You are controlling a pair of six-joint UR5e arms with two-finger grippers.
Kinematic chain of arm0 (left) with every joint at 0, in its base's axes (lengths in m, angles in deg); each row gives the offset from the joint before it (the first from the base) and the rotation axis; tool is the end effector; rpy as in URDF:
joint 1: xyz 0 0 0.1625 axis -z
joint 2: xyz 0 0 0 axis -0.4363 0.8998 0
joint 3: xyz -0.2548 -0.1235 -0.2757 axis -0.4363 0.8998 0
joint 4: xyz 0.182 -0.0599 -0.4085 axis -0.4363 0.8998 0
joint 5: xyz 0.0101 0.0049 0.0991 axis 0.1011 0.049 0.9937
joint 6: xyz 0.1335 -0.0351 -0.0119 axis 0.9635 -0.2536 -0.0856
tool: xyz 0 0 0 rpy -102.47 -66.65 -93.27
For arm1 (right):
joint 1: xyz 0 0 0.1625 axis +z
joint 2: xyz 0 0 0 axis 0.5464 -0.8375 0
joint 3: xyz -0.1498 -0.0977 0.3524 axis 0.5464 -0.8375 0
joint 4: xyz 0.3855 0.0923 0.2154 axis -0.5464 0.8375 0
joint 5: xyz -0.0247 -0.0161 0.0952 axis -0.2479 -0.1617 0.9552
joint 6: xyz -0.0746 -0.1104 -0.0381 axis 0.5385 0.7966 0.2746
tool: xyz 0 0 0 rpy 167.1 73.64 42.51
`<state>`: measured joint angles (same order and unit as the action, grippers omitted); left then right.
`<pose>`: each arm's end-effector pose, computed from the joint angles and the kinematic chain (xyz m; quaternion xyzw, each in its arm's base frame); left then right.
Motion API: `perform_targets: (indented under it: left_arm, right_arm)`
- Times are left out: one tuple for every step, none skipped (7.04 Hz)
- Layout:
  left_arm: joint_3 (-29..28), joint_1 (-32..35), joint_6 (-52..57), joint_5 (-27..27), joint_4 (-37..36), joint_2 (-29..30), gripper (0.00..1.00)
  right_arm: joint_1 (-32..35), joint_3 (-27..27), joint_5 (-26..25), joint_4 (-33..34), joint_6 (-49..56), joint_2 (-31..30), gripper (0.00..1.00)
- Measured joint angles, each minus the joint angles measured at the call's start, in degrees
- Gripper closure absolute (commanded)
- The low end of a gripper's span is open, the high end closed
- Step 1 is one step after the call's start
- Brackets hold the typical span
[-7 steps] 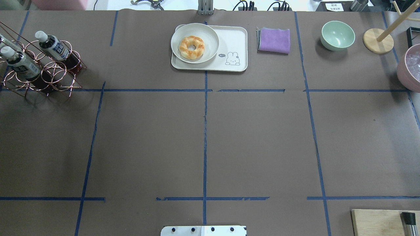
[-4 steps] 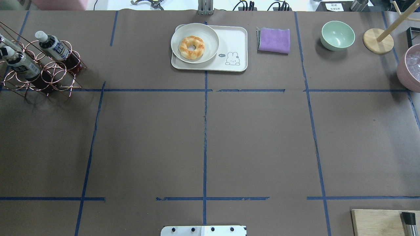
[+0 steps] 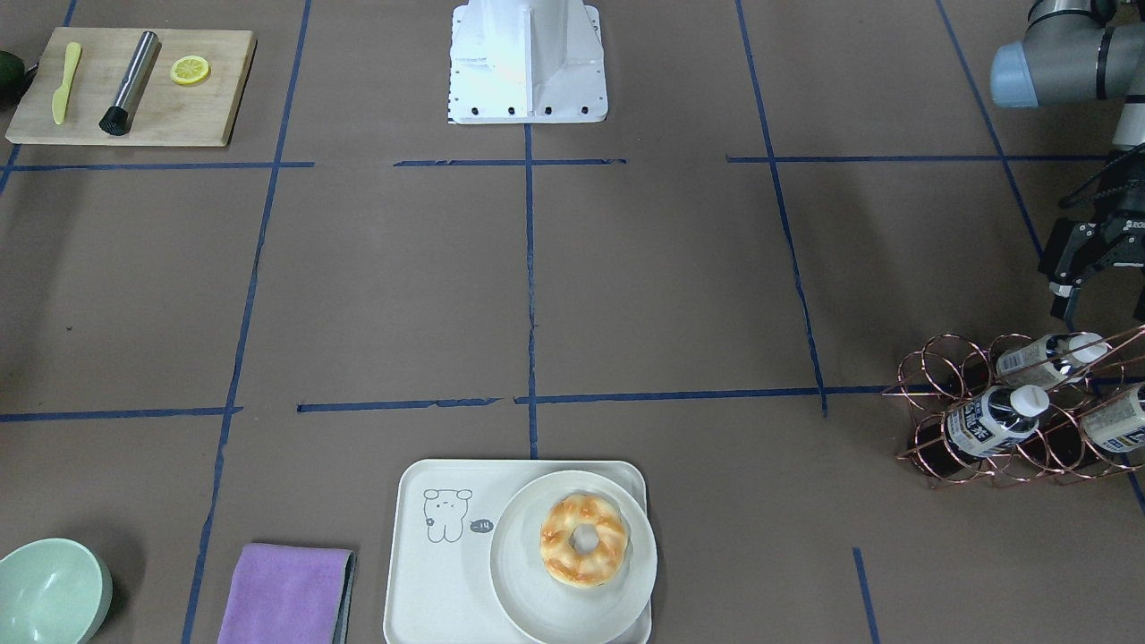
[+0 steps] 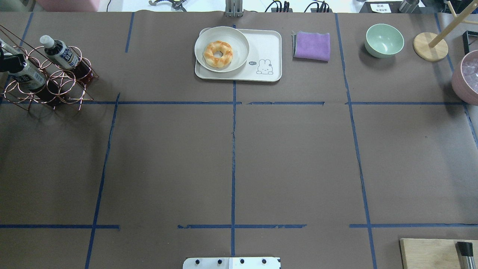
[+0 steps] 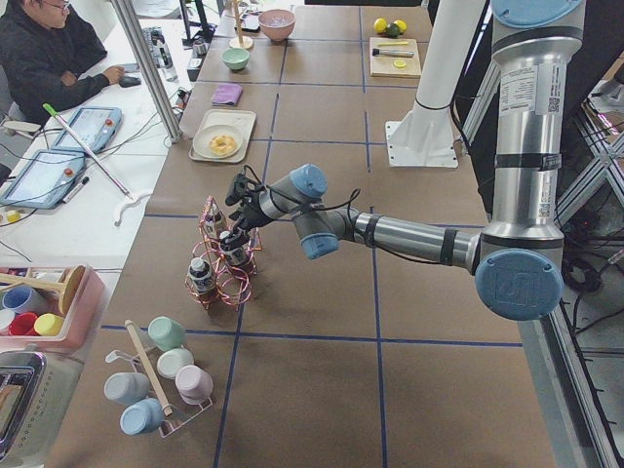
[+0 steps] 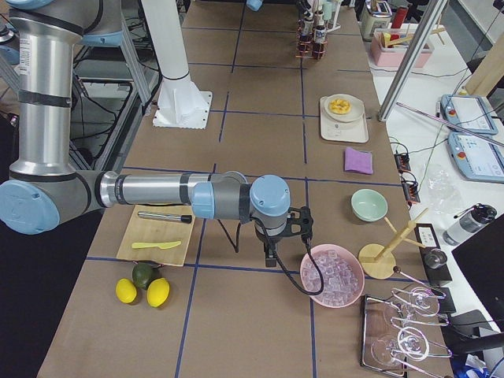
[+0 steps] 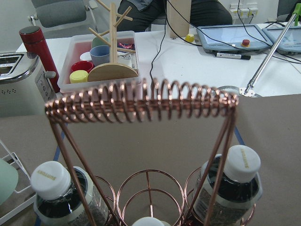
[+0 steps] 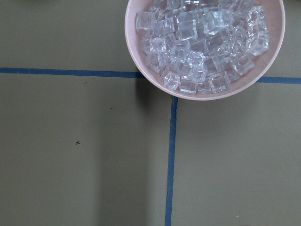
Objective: Place tea on tray
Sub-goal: 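Grasp a dark tea bottle in the copper rack with the left gripper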
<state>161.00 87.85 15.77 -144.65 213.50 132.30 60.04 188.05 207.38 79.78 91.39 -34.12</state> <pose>0.1677 -0.5727 0.4954 0.3920 0.3495 -0.1187 0.8427 0.0548 -0.4798 0.6131 0.0377 -0.4153 -0.0135 0.9088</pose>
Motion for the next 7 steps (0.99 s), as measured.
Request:
perform_targets:
  left_arm:
    - [-0.9, 0.0, 0.0, 0.1, 0.8, 0.2, 0.25]
    - [-1.4, -0.1, 0.0, 0.1, 1.1, 0.2, 0.29]
    - [-1.7, -0.1, 0.0, 0.1, 1.2, 0.3, 0.32]
    - [-2.0, -0.2, 0.0, 0.1, 1.2, 0.5, 0.33]
    - [-2.2, -0.1, 0.1, 0.1, 1.2, 0.6, 0.33]
    - [-2.4, -0.1, 0.1, 0.1, 1.2, 0.7, 0.34]
    - [-2.7, -0.1, 0.1, 0.1, 1.2, 0.8, 0.34]
  right_arm:
    - [0.0, 0.1, 0.0, 0.0, 0.0, 0.0, 0.0]
    - [0.0, 0.1, 0.0, 0.0, 0.0, 0.0, 0.0]
    - [0.0, 0.2, 0.0, 0.0, 0.0, 0.0, 0.0]
    - [0.0, 0.1, -0.1, 0.0, 0.0, 0.0, 0.0]
    - [0.0, 0.1, 0.0, 0.0, 0.0, 0.0, 0.0]
    - [0.0, 0.1, 0.0, 0.0, 0.0, 0.0, 0.0]
    - [0.0, 0.2, 0.0, 0.0, -0.1, 0.0, 0.0]
